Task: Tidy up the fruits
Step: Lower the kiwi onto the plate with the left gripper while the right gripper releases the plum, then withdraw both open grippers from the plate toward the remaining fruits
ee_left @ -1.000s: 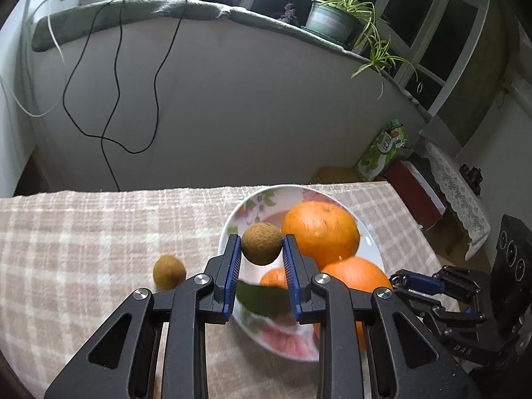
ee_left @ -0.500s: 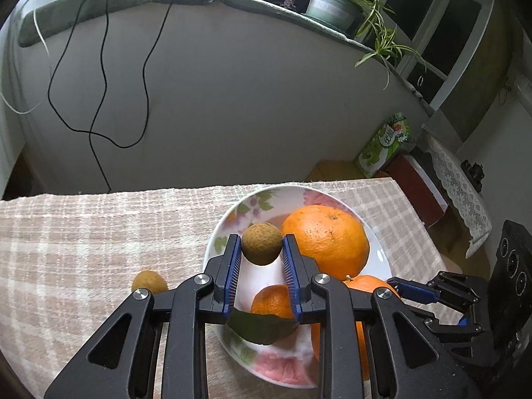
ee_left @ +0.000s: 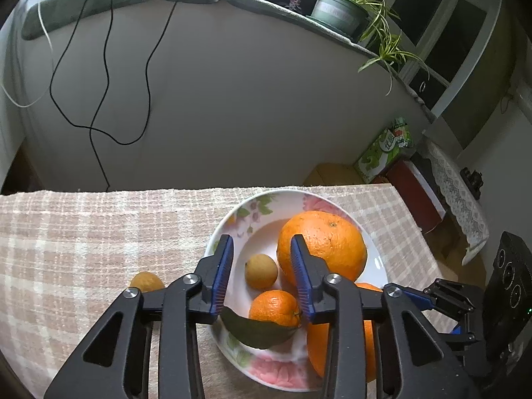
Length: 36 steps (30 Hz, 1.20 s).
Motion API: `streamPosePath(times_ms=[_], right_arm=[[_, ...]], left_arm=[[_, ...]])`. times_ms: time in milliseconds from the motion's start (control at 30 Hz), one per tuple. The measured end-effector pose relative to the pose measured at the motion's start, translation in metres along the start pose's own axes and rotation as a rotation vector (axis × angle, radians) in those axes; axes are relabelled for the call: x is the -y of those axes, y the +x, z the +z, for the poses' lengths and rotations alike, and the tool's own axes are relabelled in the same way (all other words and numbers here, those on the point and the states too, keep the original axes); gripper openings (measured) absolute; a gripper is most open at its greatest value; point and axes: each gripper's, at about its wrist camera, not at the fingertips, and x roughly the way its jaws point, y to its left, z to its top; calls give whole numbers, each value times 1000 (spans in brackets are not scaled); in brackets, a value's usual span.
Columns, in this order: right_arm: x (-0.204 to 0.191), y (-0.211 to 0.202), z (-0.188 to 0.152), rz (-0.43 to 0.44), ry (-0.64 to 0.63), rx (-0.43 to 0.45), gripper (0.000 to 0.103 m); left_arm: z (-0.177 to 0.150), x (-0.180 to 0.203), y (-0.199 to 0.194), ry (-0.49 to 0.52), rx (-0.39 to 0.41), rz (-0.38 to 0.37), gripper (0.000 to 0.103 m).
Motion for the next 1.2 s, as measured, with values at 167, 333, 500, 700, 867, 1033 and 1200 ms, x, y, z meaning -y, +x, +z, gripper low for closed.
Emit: streamPosePath(times_ms=[167,333,500,700,867,1033,1200], right_arm=[[1,-8,0,-33,0,39,63],[2,-15,-2,-31,12,44,64],[1,-26,-3,-36,19,53,67],[-12,-44,-2,-33,7,73,69],[-34,-57,-1,-17,-18,89,69],[-59,-63,-1,15,-49,94,69],[-88,-63,-1,54,-91,89,69]], left_arm=[[-1,0,-4,5,4,2,35],[-1,1,-12,12,14,11,35],[-2,1,-26,11,32,16,35],[-7,5,-49,35,56,42,35],[-14,2,-67,45,78,72,35],[-24,-4,-93,59,110,106,35],[-37,-17,-114,58,130,130,35]])
